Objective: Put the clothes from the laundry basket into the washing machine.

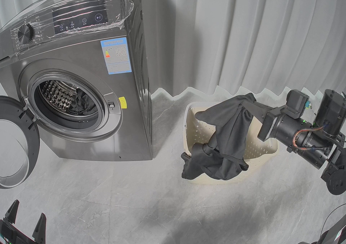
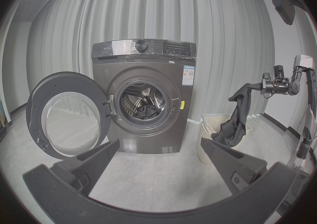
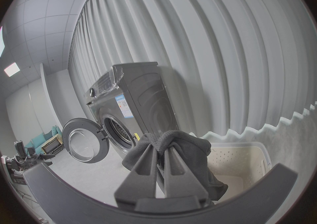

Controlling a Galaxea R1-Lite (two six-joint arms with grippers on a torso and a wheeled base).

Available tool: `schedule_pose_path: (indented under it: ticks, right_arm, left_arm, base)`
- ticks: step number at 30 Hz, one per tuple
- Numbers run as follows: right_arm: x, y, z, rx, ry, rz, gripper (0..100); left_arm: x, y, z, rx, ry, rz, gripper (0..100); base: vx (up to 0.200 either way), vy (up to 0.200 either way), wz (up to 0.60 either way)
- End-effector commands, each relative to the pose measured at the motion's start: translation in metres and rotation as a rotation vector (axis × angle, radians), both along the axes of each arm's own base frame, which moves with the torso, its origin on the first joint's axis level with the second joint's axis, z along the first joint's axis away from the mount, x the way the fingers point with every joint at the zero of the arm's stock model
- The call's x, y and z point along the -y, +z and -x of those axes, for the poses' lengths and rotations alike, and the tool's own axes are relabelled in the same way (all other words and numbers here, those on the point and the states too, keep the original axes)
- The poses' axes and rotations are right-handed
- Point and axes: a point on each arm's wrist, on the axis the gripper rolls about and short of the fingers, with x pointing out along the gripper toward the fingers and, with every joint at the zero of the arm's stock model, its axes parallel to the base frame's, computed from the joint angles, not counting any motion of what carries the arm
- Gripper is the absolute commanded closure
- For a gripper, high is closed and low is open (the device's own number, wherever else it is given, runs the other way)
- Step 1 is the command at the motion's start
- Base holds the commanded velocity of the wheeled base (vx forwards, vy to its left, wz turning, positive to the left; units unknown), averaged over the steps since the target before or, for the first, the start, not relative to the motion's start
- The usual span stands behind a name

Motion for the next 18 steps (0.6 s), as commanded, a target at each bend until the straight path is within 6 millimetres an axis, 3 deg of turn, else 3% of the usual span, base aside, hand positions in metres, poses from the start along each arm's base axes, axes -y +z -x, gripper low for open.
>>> schedule_pose_path:
  ticks: [1, 18]
  right_arm:
    - [0.0067, 0.016, 0.0148, 0.058, 0.007, -0.03, 100]
    - [0.0048, 0.0187, 0.0114, 0.064, -0.147, -0.023, 100]
  left_arm:
    - [0.0, -0.0043, 0.0002, 0.003, 0.0, 0.001, 0]
    - [0.0, -0.0043, 0.0002, 0.003, 0.002, 0.004, 0]
  base:
    - [0.0, 0.0, 0.0]
    - [0.0, 0.0, 0.0]
